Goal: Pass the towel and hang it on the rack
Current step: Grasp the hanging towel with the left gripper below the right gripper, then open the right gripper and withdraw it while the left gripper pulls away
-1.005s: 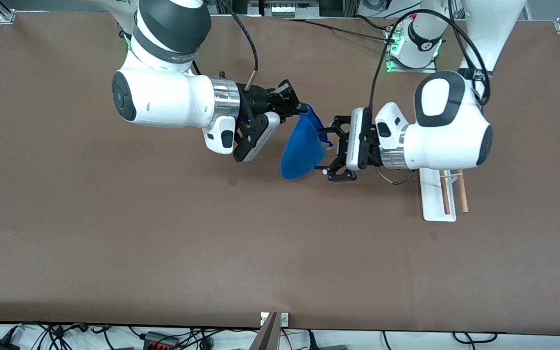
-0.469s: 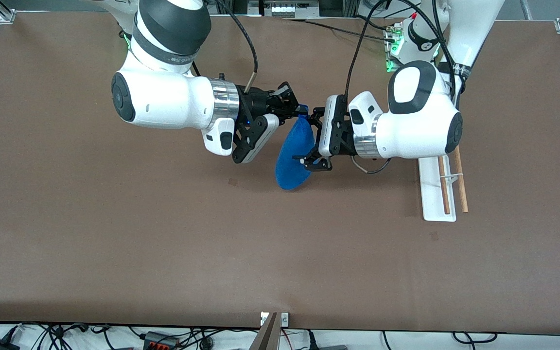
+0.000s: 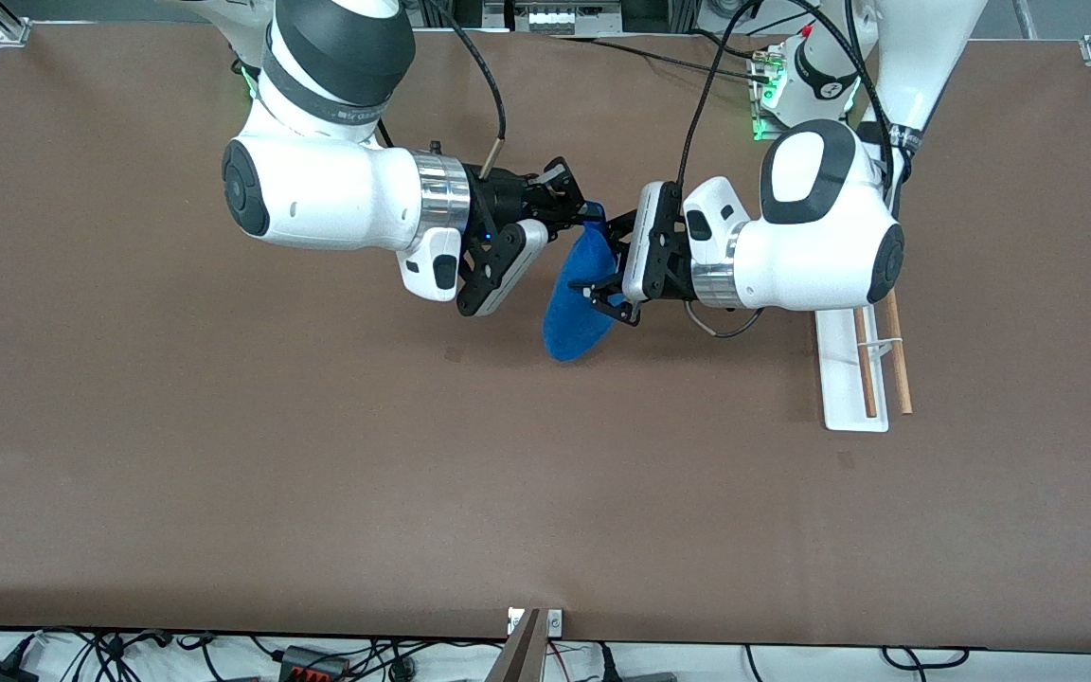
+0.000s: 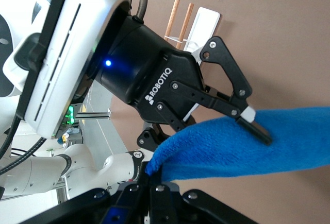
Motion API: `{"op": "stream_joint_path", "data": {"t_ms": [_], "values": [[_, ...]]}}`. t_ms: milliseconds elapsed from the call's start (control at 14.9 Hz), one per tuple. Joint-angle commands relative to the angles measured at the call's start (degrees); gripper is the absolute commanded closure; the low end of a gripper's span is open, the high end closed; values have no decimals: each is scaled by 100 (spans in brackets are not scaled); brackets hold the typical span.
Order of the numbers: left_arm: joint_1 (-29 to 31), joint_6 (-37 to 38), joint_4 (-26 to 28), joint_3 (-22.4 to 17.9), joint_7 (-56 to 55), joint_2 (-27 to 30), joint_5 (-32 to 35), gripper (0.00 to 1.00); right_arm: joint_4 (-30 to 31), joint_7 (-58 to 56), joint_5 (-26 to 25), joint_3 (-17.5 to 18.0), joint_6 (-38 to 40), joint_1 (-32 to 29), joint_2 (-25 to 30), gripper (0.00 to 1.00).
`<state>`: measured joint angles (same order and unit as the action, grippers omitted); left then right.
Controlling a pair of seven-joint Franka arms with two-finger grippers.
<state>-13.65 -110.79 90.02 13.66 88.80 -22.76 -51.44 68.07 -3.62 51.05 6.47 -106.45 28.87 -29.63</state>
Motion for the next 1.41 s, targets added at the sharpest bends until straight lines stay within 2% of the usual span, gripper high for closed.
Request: {"op": "stream_joint_path", "data": {"t_ms": [0,268,335,402,670,804,1005,1206,1340], "values": [[29,75,-2,-21,-406,237,414,99,-93,63,-60,-6,45,40,-34,100],[56,49,-29,-91,-740,334,599,99,-93,63,-68,-6,54,40,-34,100],[56,48,-38,-82,-837,342,818,99,-93,72,-129,-6,54,48,-34,77],[56,40,-46,-82,-908,343,924,99,-101,63,-287,-6,45,40,-34,1],[126,22,-29,-126,-1127,456,986,99,-101,221,-734,3,290,40,18,0],[301,162,-38,-126,-1600,649,1415,99,-101,353,-1523,12,676,31,62,0],[626,873,-46,-126,-2470,1018,2364,99,-84,371,-2772,-32,1291,-56,62,0],[1275,1663,-221,-144,-2754,1072,2516,99,-40,380,-4037,-181,1731,-258,54,0],[1645,2208,-397,-144,-2982,1098,2936,99,100,493,-4313,-487,1785,-434,36,0]]}}
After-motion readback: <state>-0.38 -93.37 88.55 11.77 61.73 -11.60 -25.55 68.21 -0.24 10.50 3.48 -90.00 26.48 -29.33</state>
